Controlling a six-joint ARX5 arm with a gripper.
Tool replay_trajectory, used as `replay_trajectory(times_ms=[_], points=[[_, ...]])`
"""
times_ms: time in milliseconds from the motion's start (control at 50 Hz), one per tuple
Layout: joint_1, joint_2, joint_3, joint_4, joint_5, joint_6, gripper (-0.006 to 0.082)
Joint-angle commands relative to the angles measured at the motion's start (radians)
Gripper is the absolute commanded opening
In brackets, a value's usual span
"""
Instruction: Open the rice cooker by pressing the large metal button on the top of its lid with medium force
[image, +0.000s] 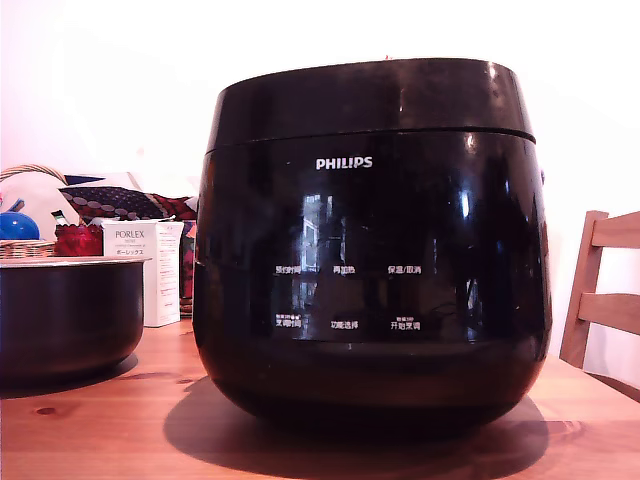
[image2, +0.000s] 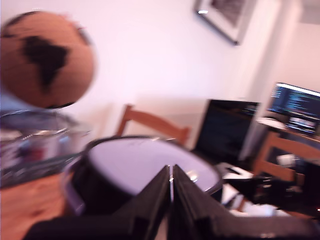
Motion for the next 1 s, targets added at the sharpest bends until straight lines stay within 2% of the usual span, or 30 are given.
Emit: replay_trajectory(times_ms=[0, 140, 160, 340, 360, 420, 440, 480, 560, 760, 980], points=[[-0.048, 0.048, 0.015, 0.046, -0.019, 0.032, -0.0019], [-0.169, 0.161, 0.050, 0.105, -0.106, 0.077, -0.0019], [-0.186, 0.175, 0.055, 0.109, -0.126, 0.117, -0.0019], [-0.335, 0.307, 0.117, 0.134, -0.275, 0.225, -0.0019], [-0.350, 0.322, 0.125, 0.135, -0.292, 0.267, -0.0019], [-0.393, 0.366, 0.145, 0.138, -0.328, 0.269, -0.0019], [-0.407, 0.378, 0.152, 0.138, -0.343, 0.326, -0.0019], [-0.433, 0.408, 0.164, 0.138, -0.355, 0.330, -0.0019], [-0.480, 0.461, 0.190, 0.137, -0.410, 0.403, -0.0019], [-0.566, 0.587, 0.246, 0.138, -0.502, 0.472, -0.0019], [-0.587, 0.699, 0.280, 0.138, -0.580, 0.500, -0.0019]])
